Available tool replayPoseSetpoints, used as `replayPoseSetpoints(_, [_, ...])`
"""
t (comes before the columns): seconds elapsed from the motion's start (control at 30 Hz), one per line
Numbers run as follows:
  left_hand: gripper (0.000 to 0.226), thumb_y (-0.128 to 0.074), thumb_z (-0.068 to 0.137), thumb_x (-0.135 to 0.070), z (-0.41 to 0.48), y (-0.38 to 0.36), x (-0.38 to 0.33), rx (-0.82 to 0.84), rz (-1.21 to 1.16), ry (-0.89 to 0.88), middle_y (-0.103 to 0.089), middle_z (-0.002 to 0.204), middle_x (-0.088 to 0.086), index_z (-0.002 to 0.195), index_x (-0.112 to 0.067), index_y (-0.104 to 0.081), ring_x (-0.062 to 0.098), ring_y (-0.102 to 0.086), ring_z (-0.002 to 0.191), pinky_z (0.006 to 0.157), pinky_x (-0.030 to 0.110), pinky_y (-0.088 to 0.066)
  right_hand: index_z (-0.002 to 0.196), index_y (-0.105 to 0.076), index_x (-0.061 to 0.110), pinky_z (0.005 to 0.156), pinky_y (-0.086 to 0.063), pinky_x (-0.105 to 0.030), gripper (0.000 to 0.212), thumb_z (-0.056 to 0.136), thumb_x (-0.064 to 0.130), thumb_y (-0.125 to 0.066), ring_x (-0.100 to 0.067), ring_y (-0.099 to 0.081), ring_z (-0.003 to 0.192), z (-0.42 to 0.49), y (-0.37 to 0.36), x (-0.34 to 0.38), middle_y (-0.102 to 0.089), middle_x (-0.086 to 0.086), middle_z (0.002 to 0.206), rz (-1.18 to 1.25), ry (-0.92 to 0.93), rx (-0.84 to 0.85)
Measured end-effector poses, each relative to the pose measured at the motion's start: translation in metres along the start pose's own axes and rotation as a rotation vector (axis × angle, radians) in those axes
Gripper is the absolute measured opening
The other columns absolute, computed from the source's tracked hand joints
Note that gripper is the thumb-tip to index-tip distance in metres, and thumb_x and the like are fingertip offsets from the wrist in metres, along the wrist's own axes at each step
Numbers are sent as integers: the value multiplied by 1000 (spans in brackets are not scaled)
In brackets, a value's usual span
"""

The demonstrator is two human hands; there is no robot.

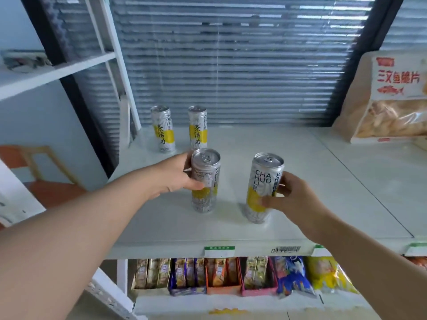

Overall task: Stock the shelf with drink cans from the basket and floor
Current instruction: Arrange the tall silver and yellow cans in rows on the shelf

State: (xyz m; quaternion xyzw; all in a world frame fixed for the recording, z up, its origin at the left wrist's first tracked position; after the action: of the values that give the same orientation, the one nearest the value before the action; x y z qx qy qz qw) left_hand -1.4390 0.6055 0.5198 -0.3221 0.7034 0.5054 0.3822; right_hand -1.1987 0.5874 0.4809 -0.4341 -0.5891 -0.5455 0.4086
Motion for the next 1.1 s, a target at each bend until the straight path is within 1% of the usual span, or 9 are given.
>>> replayPoseSetpoints(0.13, [67, -78, 73, 0, -4, 3, -6, 104, 84, -8, -59, 116, -16, 126, -28, -46, 0, -54, 109, 84, 13, -43, 110, -62, 15, 90, -51, -34, 53, 66, -6, -81, -17, -65, 104, -2, -1, -1, -71, -1, 106, -11, -3, 36])
replayPoseSetpoints(0.27, [84, -75, 50, -65, -8, 20, -30, -52, 295, 28, -52, 108, -12, 120, -30, -45, 10, -52, 98, 75, 27, -46, 112, -60, 17, 94, -48, -33, 57, 66, -8, -81, -13, -63, 108, -9, -3, -4, -70, 2, 110, -35, -26, 79])
replayPoseSetpoints(0.33, [88, -69, 43, -76, -8, 23, -43, -118, 488, 8, -53, 102, -7, 113, -26, -50, 15, -54, 91, 73, 31, -47, 115, -59, 16, 96, -48, -32, 57, 67, -9, -79, -12, -63, 108, -13, -5, -5, -70, 2, 111, -18, -19, 84])
replayPoseSetpoints(0.47, [57, -80, 71, -36, -3, 17, -56, -40, 554, -39, -58, 117, -7, 122, -28, -56, 14, -57, 103, 93, 31, -49, 115, -58, 20, 76, -49, -17, 53, 69, 10, -84, -11, -64, 103, -18, -12, 3, -69, 2, 107, 37, 18, 69])
replayPoseSetpoints(0.57, [68, -73, 80, -12, -5, 6, -60, 111, 508, -32, -48, 140, -9, 139, -29, -45, 9, -46, 124, 104, 23, -37, 119, -52, 21, 62, -48, -9, 73, 56, 33, -86, -2, -61, 95, -22, -20, 8, -66, 5, 106, 86, 49, 38])
replayPoseSetpoints(0.73, [65, -73, 64, -61, 3, 17, -66, -128, 688, -15, -59, 122, -6, 119, -28, -59, 16, -56, 110, 96, 32, -47, 111, -55, 33, 78, -53, -31, 75, 46, 56, -86, -11, -60, 98, -21, -15, -7, -63, 5, 109, -122, 89, -115])
replayPoseSetpoints(0.83, [48, -80, 71, -40, 5, 12, -70, -89, 611, -85, -64, 114, -9, 115, -26, -65, 13, -59, 104, 94, 33, -50, 100, -55, 39, 85, -54, -40, 54, 56, 48, -84, -13, -60, 97, -20, -11, -13, -65, 7, 106, -161, 105, -131])
replayPoseSetpoints(0.97, [68, -76, 79, -14, 3, 0, -70, 98, 483, -54, -47, 143, -8, 139, -23, -47, 9, -45, 130, 103, 21, -36, 92, -52, 44, 84, -49, -33, 43, 67, 33, -85, -9, -59, 99, -20, -11, -14, -65, 9, 108, -141, 139, -126])
replayPoseSetpoints(1.1, [66, -74, 64, -62, 5, 11, -66, -55, 764, 20, -67, 116, -1, 116, -24, -62, 21, -63, 105, 86, 31, -50, 98, -56, 41, 83, -50, -32, 43, 67, 33, -85, -9, -59, 100, -19, -12, -19, -65, 8, 108, -102, 154, -133])
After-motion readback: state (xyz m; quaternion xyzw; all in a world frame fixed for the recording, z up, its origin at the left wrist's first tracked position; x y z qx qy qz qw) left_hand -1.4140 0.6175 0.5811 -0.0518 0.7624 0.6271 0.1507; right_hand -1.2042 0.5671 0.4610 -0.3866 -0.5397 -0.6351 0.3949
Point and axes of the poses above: each hand's wrist, its own z-axis towards the middle knuckle, its own y-axis out of the back of the hand, x = y × z, the point moved 8 cm from there along z, towards the middle knuckle
